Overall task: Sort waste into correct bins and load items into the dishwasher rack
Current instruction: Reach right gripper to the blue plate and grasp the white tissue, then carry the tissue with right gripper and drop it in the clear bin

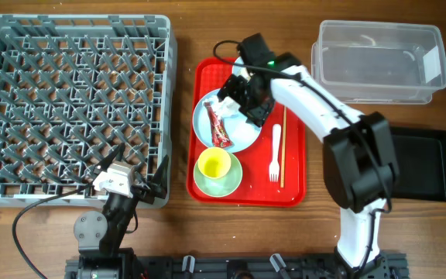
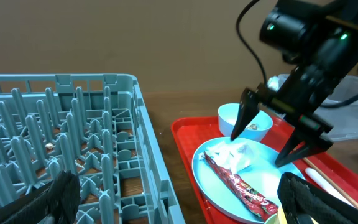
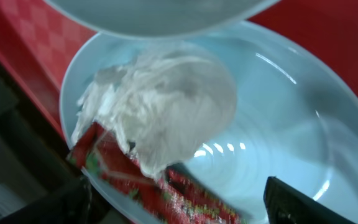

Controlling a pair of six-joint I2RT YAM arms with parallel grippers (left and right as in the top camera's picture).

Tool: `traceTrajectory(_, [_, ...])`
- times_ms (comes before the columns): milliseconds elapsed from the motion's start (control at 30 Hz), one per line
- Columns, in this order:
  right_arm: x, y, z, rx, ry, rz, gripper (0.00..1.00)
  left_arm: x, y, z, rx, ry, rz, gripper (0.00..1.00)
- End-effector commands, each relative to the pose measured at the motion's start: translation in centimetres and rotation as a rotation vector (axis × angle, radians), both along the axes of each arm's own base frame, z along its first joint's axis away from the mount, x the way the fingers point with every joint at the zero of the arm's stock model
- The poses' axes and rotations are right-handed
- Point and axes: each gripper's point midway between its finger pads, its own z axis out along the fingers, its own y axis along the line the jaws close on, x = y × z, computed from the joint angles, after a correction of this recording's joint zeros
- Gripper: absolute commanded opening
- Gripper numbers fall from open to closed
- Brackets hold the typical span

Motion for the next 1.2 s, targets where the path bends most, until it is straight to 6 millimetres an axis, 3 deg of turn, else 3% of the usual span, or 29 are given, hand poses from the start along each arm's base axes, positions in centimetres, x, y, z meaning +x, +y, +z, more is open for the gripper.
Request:
traceTrajectory(0, [1.5,-0.3,-1.1,-0.155,-0.105,-0.046,0.87,0.0,0.0,-0.1,0.015,-0.001,0.003,1.0])
traceTrajectory(67, [1.9,0.0,-1.0,-0.194,-0.156,-0.046,0.84,0.0,0.0,-0.1,0.015,-0.001,0.003,1.0])
traceTrajectory(133, [1.9,0.1,-1.1,-0.24,-0.184,-0.066,0.72,0.0,0.0,-0.1,0.015,-0.001,0.003,1.0])
traceTrajectory(233, [1.4,0.5,-1.7,-0.25,-0.169,-0.082,0.61,0.0,0.0,-0.1,0.015,-0.001,0.003,1.0])
traceTrajectory(400, [1.3,0.2,-3.2,-0.277,-0.149,-0.09,0.57,0.0,0.0,-0.1,0.015,-0.001,0.003,1.0])
traceTrajectory(533, [1.2,0.1,-3.8,-0.284,-0.139,-0.095,0.48,0.0,0.0,-0.1,0.015,-0.001,0.003,1.0])
traceTrajectory(633, [1.2,0.2,-3.8,-0.282,-0.137,-0.093,0.27,0.0,0.0,-0.1,0.015,-0.001,0.003,1.0])
traceTrajectory(667, [0.9,0.3,-3.8,-0.275,-0.124,-0.087,0.11,0.0,0.0,-0.1,0.015,-0.001,0.003,1.0])
traceTrajectory(700, [0.7,0.5,-3.7,-0.261,-0.112,-0.078,0.04,0.0,0.0,-0.1,0.015,-0.001,0.003,1.0])
traceTrajectory(733, [0.4,0.9,-3.4,-0.237,-0.099,-0.068,0.04,0.0,0.0,-0.1,0.015,-0.001,0.003,1.0])
traceTrajectory(867, [0.6,0.7,0.9,-0.196,-0.161,-0.032,0.04,0.0,0.0,-0.1,0.015,-0.001,0.003,1.0])
traceTrajectory(967, [1.8,-0.5,7.7,-0.162,-0.323,0.013,0.04,0.0,0.0,-0.1,0.015,-0.001,0.003,1.0])
traceTrajectory(1033, [2.5,-2.4,11.7,-0.16,-0.41,-0.037,0.04,0.0,0.0,-0.1,0.015,-0.001,0.003,1.0])
traceTrajectory(1100, [3.2,-5.5,16.1,-0.167,-0.505,-0.124,0.04,0.0,0.0,-0.1,0.015,-0.001,0.003,1.0])
traceTrajectory(1167, [3.7,-8.2,18.6,-0.18,-0.561,-0.198,0.04,0.0,0.0,-0.1,0.015,-0.001,0.003,1.0])
